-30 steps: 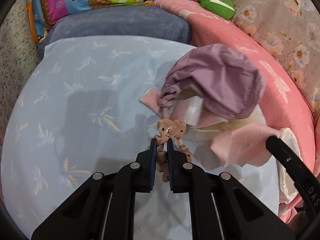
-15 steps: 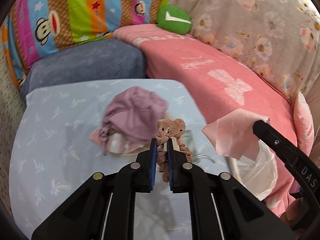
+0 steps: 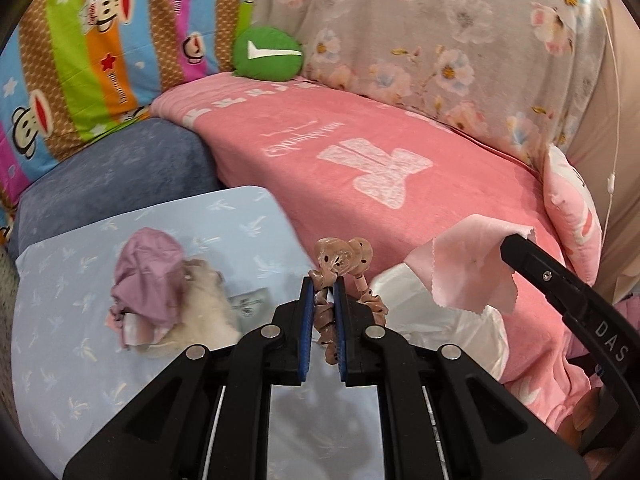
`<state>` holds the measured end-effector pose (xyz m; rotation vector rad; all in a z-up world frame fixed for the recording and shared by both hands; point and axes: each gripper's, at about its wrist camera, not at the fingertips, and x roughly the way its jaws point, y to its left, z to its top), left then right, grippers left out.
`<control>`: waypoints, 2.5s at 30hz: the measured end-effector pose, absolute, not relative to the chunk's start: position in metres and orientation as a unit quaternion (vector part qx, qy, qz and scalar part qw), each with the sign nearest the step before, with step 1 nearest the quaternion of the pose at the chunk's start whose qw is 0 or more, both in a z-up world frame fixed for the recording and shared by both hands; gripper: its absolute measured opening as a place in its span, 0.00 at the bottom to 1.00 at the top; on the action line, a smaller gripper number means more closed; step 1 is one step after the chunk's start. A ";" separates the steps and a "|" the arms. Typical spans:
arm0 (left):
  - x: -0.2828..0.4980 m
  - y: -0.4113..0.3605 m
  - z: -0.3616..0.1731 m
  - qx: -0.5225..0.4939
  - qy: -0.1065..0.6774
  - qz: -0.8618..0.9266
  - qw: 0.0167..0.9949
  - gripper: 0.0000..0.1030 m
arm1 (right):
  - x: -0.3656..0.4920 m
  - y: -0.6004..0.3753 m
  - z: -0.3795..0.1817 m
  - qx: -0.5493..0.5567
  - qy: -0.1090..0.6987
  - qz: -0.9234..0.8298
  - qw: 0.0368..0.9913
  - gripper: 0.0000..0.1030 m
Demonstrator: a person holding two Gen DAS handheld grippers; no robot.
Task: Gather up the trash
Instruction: 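Lift both items and carry them toward the wastebasket, then open both tools over the wastebasket to drop the scrunchie and pink cloth, then move both tools back over the pile toward the purple drawstring bag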
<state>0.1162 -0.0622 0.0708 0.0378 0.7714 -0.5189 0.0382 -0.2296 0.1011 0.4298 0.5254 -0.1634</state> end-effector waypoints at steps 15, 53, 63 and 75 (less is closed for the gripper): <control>0.099 -0.142 0.058 0.077 0.382 -0.305 0.869 0.10 | 0.005 -0.302 0.071 0.249 0.260 -0.137 0.923 0.02; 0.107 -0.121 0.041 0.067 0.403 -0.269 0.872 0.47 | 0.015 -0.276 0.055 0.238 0.289 -0.124 0.919 0.30; 0.116 -0.083 0.038 0.044 0.406 -0.236 0.882 0.60 | 0.028 -0.241 0.054 0.219 0.304 -0.098 0.922 0.36; 0.128 -0.022 0.032 0.016 0.411 -0.178 0.894 0.66 | 0.050 -0.189 0.051 0.197 0.324 -0.057 0.923 0.40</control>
